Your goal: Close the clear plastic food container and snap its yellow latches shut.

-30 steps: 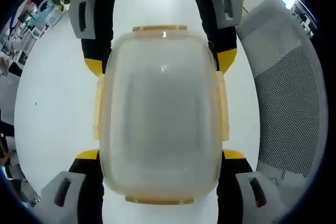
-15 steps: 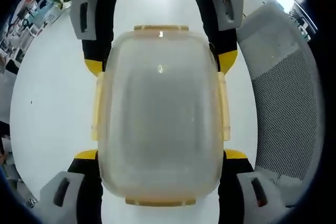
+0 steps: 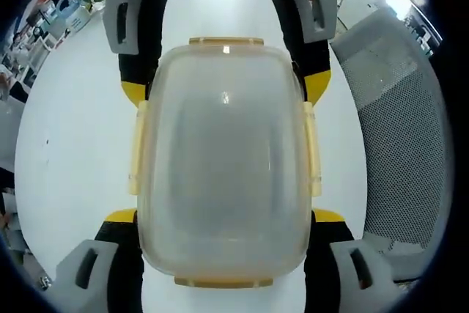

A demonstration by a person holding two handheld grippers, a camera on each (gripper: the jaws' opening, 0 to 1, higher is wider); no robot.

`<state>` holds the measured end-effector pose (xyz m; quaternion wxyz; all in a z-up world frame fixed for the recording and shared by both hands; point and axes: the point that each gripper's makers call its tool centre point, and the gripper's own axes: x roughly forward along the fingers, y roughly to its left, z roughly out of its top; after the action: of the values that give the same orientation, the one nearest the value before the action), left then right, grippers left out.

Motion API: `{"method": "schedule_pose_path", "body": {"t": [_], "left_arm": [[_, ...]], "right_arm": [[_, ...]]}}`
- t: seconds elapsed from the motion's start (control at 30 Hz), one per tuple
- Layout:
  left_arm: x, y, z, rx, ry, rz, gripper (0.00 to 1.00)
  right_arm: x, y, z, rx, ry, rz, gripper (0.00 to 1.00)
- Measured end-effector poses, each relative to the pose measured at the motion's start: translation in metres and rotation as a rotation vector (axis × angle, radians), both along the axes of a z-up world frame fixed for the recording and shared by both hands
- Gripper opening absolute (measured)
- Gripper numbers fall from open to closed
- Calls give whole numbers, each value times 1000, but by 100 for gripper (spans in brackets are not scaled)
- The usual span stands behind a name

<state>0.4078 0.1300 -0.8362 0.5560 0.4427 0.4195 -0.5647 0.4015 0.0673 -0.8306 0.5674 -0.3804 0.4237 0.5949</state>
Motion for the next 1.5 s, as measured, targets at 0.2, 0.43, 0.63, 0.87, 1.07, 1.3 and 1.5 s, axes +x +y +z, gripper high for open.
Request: {"method": "schedule_pose_path", "body": {"t": [0.2, 0.43, 0.63, 0.87, 1.07, 1.3, 1.5], "left_arm": [[16, 1, 0, 1, 1, 12, 93], [35, 2, 0, 7, 5, 1, 93], [52, 1, 0, 27, 4, -14, 93], [74, -1, 0, 20, 4, -8, 93], [81, -1, 0, 23, 5, -6, 93], [81, -1, 0, 25, 5, -9, 93], [81, -1, 1, 22, 4, -9, 93]], "right_arm": [[15, 0, 0, -13, 1, 10, 88], [34, 2, 0, -12, 3, 3, 88], [52, 1, 0, -5, 3, -12, 88], [73, -2, 1, -5, 2, -8, 88], [81, -1, 1, -5, 1, -5, 88], [80, -2, 1, 2, -1, -9, 88], [80, -2, 1, -3, -2, -3, 89]]}}
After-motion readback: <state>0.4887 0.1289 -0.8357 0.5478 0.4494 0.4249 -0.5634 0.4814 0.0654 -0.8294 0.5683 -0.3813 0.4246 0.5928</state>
